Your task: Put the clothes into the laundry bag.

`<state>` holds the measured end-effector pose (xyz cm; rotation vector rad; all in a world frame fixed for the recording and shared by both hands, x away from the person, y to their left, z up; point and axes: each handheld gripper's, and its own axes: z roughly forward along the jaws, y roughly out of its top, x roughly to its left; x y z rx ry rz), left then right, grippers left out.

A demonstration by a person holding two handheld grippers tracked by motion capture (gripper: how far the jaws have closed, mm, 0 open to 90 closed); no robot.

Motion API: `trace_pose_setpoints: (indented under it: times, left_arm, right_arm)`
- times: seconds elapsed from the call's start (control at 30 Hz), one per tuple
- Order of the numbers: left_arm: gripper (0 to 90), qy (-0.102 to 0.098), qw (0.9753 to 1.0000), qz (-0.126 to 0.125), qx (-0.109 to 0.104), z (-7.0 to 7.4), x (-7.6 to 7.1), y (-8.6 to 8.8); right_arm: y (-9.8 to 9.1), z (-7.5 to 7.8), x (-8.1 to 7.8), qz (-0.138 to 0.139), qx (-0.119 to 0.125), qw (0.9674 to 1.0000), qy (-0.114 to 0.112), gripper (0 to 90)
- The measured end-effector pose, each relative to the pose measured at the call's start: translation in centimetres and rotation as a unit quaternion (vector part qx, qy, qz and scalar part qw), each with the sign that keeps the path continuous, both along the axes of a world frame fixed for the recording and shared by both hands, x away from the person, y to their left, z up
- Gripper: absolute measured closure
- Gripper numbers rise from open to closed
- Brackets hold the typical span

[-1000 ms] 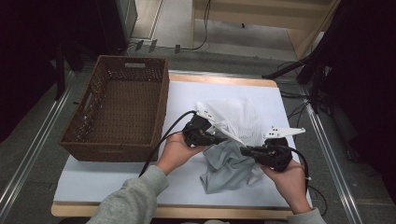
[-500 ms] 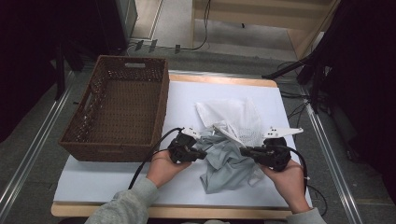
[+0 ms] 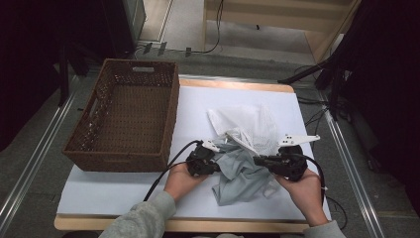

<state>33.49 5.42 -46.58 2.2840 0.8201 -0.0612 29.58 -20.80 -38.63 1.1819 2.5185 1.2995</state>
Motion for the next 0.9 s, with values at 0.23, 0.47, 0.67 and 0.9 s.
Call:
trace_pose_setpoints:
  times: [0.23,0.47,0.67,0.9]
  left_arm:
    - [90.0,-0.001,0.9989,-0.019,-0.042,1.0,0.3,-2.9]
    - [90.0,-0.010,0.9976,-0.035,-0.059,1.9,0.7,-5.6]
    - [90.0,-0.020,0.9970,-0.042,-0.062,2.7,1.4,-7.2]
    - [90.0,-0.043,0.9957,-0.036,-0.074,4.3,2.2,-8.9]
  right_arm:
    - [0.0,-0.2,0.1,0.002,-0.002,1.0000,0.000,88.4]
    - [-0.1,-0.3,0.3,-0.002,-0.002,1.0000,0.004,88.4]
    - [-0.5,-0.1,0.2,-0.003,0.003,1.0000,0.000,88.5]
    - [-0.9,0.9,-0.6,0.003,0.020,0.9997,-0.015,88.4]
